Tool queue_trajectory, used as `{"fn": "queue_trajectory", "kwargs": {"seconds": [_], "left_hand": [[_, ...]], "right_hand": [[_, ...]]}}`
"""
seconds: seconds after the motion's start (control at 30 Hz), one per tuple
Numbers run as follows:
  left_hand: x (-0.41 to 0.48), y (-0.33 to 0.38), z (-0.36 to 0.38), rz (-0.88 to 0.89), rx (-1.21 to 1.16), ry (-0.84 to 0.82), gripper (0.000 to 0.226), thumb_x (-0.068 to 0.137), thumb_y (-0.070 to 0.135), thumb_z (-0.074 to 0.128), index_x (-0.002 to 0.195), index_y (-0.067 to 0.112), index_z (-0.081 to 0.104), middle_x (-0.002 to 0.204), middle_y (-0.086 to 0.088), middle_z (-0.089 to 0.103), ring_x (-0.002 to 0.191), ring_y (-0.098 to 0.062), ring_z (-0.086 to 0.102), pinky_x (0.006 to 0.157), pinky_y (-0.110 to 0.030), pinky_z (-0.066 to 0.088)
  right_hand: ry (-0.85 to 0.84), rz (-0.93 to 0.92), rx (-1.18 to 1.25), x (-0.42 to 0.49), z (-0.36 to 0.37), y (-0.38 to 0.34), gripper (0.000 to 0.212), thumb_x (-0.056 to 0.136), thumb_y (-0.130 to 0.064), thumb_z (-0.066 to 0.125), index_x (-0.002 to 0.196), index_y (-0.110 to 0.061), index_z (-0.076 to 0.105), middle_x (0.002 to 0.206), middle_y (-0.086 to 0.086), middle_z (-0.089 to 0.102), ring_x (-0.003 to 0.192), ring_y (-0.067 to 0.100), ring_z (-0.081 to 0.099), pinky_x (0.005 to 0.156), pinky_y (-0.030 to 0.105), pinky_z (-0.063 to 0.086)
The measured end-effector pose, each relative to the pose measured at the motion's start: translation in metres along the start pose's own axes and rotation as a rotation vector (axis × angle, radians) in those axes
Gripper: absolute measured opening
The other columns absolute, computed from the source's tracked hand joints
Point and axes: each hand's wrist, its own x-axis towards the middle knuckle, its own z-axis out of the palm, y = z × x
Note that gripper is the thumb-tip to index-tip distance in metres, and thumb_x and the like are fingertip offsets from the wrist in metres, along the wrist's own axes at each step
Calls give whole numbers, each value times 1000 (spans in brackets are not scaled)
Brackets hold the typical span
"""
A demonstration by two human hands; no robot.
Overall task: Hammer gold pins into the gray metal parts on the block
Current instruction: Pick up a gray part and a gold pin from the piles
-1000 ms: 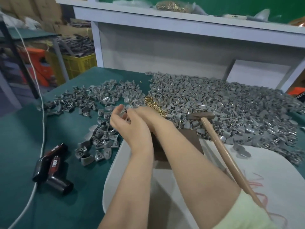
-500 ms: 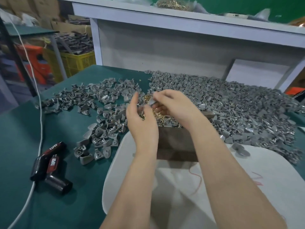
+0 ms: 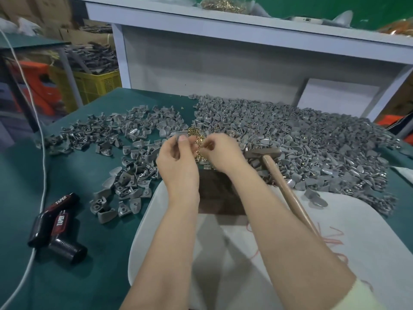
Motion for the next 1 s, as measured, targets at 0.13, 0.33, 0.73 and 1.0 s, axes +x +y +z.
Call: {"fn": "queue_trajectory", "kwargs": {"seconds": [0.13, 0.33, 0.73, 1.0], "left_hand": [[1, 3, -1, -94, -183, 77, 11, 99, 17, 45, 88, 18, 44, 71, 4, 72, 61, -4, 66, 59, -16, 51], [-3, 3, 3, -115, -202, 73, 11, 97, 14, 48, 88, 18, 44, 80, 2, 71, 74, -11, 66, 64, -18, 52], [-2, -3, 2, -72, -86, 137, 14, 95, 18, 52, 85, 25, 46, 92, 3, 58, 67, 5, 58, 63, -11, 45], [-2, -3, 2, -68, -29, 124, 16, 94, 12, 55, 88, 26, 48, 101, -2, 62, 93, -16, 61, 85, -30, 50]], "right_hand": [[-155, 60, -271, 21, 26, -13, 25, 90, -19, 53, 112, -15, 62, 118, 11, 59, 111, 32, 54, 97, 41, 45], [-257, 103, -246, 35, 38, -18, 30, 94, -25, 49, 122, -18, 56, 118, 6, 57, 105, 22, 56, 90, 27, 48], [-264, 19, -364, 38, 33, -18, 8, 84, -12, 54, 88, -17, 59, 102, 6, 62, 82, 25, 51, 88, 35, 46], [-211, 21, -231, 38, 34, -13, 11, 89, -20, 55, 91, -12, 62, 86, 5, 57, 82, 26, 55, 77, 29, 45]]}}
